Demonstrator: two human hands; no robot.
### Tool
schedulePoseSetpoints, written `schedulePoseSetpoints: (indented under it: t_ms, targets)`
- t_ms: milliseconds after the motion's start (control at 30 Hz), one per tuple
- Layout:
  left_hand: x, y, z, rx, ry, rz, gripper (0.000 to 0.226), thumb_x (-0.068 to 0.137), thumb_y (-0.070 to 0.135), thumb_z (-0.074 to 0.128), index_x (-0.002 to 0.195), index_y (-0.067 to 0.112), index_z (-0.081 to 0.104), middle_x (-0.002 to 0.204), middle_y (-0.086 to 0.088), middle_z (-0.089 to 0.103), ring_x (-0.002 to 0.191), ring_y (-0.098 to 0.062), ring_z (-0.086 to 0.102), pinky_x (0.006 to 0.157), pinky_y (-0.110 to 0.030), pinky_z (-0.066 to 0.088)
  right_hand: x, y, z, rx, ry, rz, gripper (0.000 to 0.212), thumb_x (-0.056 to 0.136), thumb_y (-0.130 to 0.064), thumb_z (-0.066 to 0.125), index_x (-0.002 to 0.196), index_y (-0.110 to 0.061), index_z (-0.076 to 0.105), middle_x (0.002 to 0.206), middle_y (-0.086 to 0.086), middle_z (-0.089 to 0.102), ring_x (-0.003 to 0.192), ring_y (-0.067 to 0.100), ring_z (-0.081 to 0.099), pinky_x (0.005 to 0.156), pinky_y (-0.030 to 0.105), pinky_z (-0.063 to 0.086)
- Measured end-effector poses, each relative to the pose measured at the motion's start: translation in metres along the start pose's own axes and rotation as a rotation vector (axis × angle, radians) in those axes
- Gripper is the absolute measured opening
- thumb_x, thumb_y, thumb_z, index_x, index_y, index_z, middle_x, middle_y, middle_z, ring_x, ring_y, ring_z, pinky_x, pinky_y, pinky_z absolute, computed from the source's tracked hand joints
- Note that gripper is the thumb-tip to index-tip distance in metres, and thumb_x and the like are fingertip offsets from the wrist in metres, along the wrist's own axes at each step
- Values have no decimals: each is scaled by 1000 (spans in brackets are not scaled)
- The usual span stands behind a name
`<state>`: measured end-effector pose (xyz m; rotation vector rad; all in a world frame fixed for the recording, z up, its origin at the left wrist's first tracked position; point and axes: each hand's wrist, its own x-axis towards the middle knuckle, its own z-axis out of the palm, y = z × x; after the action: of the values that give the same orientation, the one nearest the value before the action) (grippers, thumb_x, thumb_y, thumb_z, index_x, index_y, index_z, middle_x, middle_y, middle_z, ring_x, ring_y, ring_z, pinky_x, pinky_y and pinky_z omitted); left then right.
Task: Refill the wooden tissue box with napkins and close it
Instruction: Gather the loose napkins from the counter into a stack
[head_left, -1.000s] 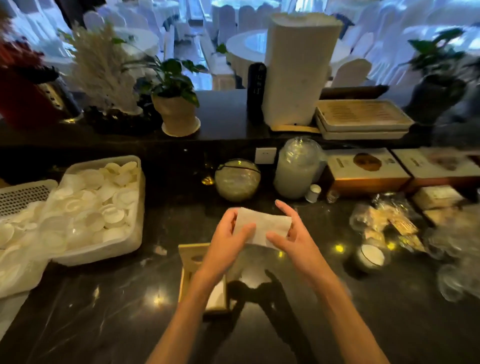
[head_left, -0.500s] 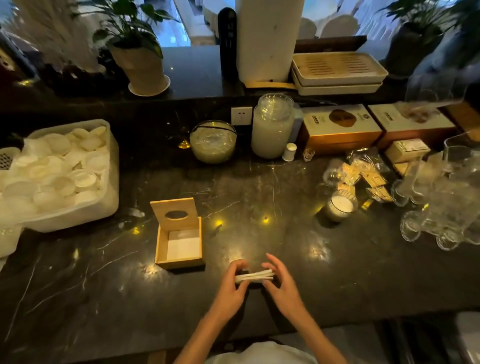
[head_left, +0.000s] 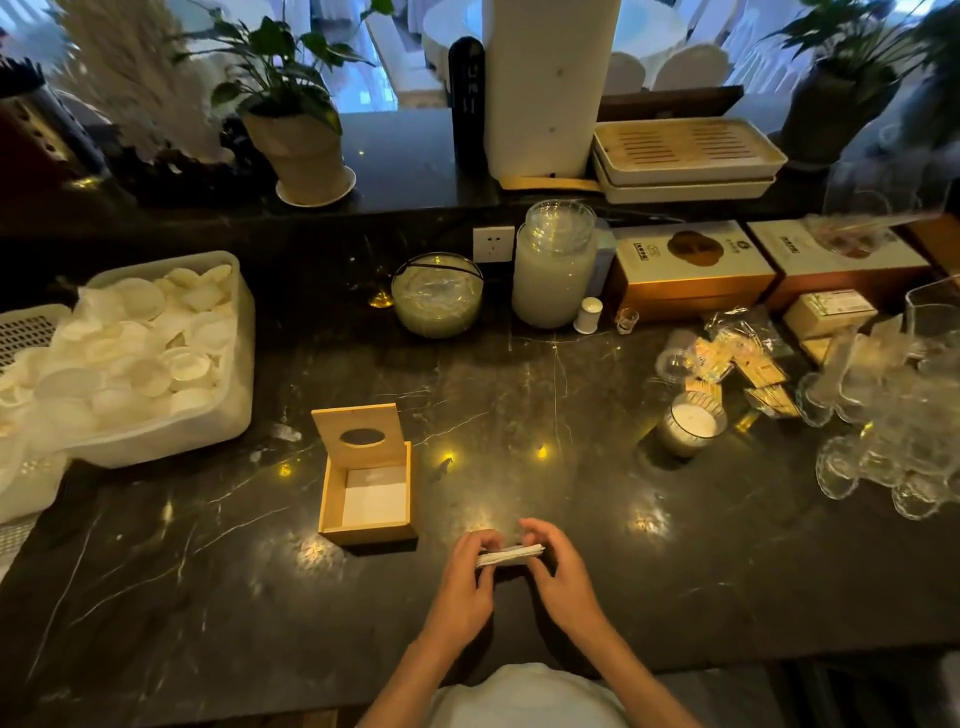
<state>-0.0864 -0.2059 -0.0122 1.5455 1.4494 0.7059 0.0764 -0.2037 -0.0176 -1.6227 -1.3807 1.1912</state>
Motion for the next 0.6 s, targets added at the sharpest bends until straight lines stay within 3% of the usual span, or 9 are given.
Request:
schedulePoseSetpoints:
  t_ms: [133, 300, 467, 600]
  targets:
    - [4, -8, -2, 29, -13, -3, 28, 93, 2, 58, 109, 25, 59, 110, 13, 55, 108, 0, 55, 96, -18, 48, 5, 1, 1, 34, -50, 33, 56, 89, 11, 55, 123, -33, 56, 121, -2, 62, 115, 1, 57, 100, 16, 45]
    - [9, -8, -4, 67, 11, 20, 23, 92, 1, 58, 104, 21, 59, 109, 13, 51, 105, -2, 54, 92, -16, 48, 13, -2, 3, -62, -99, 32, 50, 92, 5, 55, 123, -34, 57, 116, -7, 64, 109, 0, 59, 91, 9, 46]
    - [10, -14, -8, 88, -8, -44, 20, 94, 8, 59, 108, 22, 59, 108, 15, 55, 102, 1, 55, 88, -12, 46, 20, -1, -3, -202, -147, -11, 41, 93, -3, 59, 107, -42, 60, 109, -13, 66, 102, -4, 59, 86, 5, 43]
    - [8, -17, -10, -27, 16, -191, 28, 94, 12, 62, 115, 28, 53, 115, 11, 60, 110, -2, 57, 92, -18, 53, 25, 0, -3, -9, -178, 105, 52, 93, 3, 56, 134, -29, 53, 128, -12, 58, 119, 2, 54, 100, 17, 46]
